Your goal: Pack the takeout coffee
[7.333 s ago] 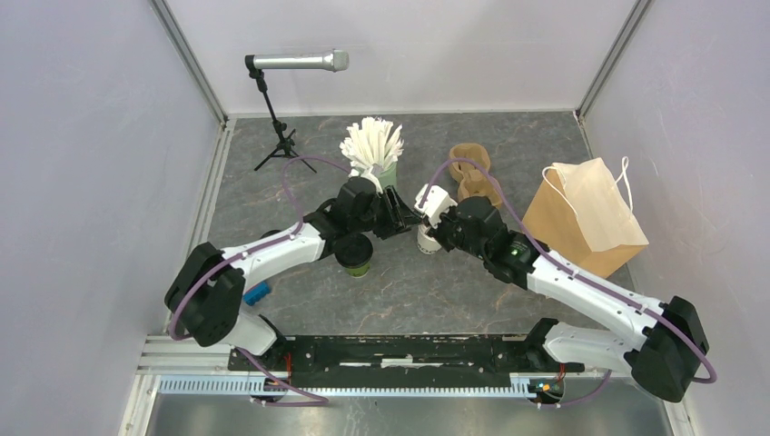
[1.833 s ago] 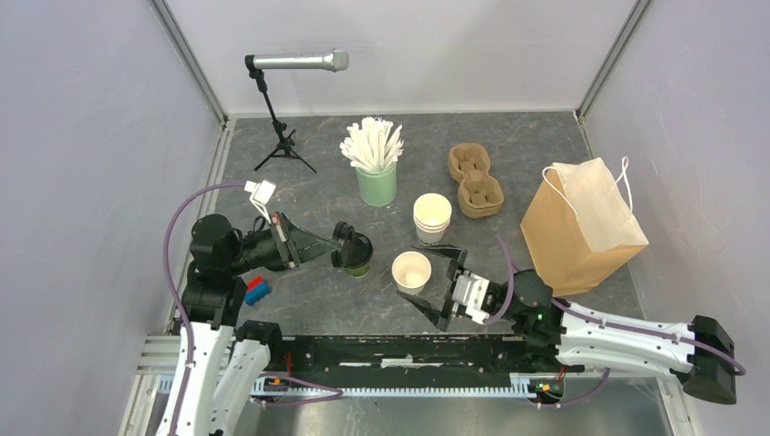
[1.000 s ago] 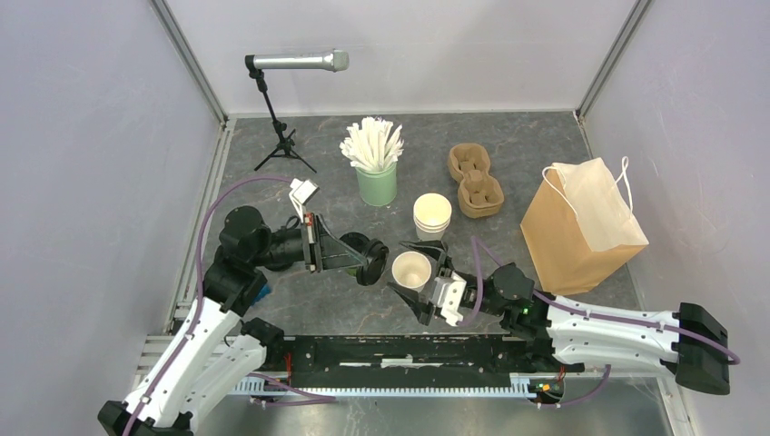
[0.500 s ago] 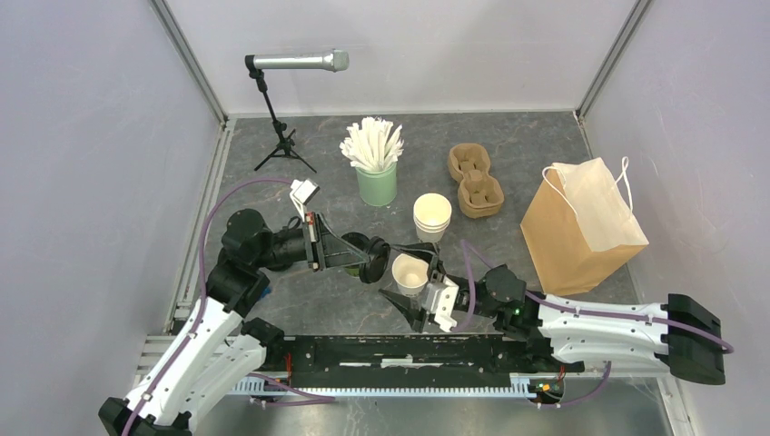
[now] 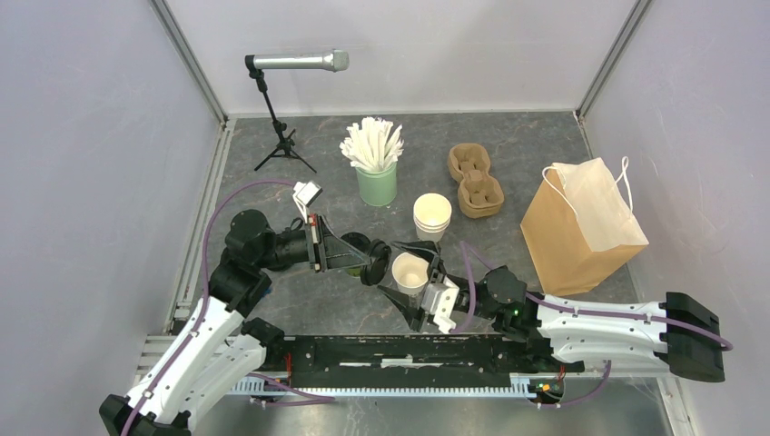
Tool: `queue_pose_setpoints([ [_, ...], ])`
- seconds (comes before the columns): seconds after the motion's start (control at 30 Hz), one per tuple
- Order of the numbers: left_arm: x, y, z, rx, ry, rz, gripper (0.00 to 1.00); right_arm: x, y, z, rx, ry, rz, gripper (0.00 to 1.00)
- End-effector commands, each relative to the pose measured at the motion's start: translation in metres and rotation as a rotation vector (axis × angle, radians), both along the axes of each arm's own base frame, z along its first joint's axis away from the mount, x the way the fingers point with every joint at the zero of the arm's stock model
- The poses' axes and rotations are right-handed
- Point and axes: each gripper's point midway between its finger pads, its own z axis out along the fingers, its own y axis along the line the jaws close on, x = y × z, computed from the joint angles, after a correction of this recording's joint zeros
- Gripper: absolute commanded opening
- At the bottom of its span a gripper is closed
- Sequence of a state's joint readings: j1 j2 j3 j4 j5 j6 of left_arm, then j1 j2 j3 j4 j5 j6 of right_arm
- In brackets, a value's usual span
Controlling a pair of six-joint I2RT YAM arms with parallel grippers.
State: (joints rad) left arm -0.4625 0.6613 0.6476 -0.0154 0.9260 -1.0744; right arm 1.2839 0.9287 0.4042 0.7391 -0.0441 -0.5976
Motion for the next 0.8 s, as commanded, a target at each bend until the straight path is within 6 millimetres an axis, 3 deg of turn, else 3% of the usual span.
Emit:
queue_pose_setpoints([
  [0.0, -0.0053, -0.0012, 0.0060, -0.015, -0.013, -0.031, 0.02, 0.0004, 0.0005, 0.0265, 0.067, -0.033, -0.013, 0.98],
  [0.3, -0.0063, -0.0023, 0.0034, -0.009, -0.003, -0.041, 0.02, -0.0003, 0.0061, 0.0238, 0.049, -0.041, -0.005, 0.98],
  [0.47, -0.0067, -0.0026, 0.0030, -0.008, -0.002, -0.045, 0.02, -0.0002, 0.0057, 0.0257, 0.057, -0.045, -0.005, 0.88],
  [0.77, -0.0072, -0.0023, 0.0049, -0.011, -0.006, -0.043, 0.02, -0.0008, 0.0059, 0.0236, 0.056, -0.043, -0.003, 0.81],
])
